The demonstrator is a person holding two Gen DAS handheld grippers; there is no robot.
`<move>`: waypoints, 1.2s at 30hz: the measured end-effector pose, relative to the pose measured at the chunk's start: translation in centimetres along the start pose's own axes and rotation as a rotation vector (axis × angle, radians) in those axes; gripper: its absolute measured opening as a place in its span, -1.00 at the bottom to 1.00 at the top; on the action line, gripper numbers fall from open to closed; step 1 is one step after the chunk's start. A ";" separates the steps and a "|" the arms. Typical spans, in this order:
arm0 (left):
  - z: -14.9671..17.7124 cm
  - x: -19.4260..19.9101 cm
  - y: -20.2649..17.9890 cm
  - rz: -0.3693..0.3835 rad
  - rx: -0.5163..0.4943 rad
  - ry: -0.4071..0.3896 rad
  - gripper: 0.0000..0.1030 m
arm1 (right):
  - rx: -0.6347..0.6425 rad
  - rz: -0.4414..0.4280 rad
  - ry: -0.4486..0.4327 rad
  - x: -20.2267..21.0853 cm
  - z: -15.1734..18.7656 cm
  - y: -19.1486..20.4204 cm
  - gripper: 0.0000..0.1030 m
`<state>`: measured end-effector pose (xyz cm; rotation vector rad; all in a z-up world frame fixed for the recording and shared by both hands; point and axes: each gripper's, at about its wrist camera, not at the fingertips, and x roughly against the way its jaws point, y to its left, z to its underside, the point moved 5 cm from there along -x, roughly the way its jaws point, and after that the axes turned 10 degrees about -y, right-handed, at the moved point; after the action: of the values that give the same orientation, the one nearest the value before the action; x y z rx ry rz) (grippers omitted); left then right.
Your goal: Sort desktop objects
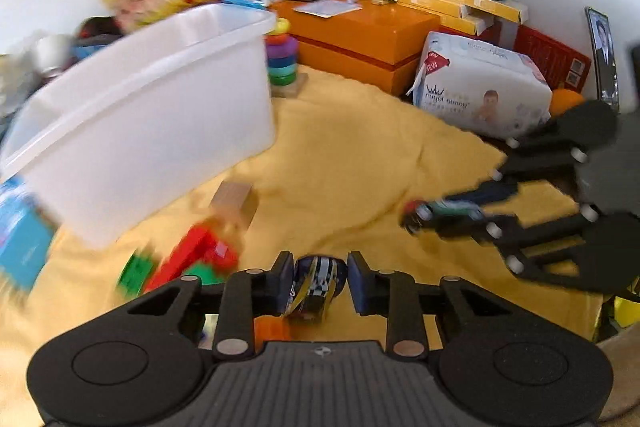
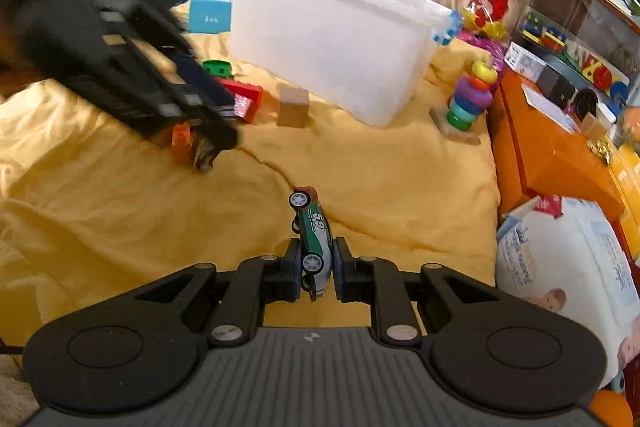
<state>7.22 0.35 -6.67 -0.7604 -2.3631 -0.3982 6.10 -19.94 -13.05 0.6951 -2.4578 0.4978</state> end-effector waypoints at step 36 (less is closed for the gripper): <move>7.9 2.0 -2.8 -0.243 0.260 0.143 -0.63 | 0.073 -0.144 -0.019 1.8 1.2 3.9 -0.11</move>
<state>0.57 2.47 -11.71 -0.3152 -2.3172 -0.2297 2.10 -18.03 -13.79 0.9036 -2.3954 0.5290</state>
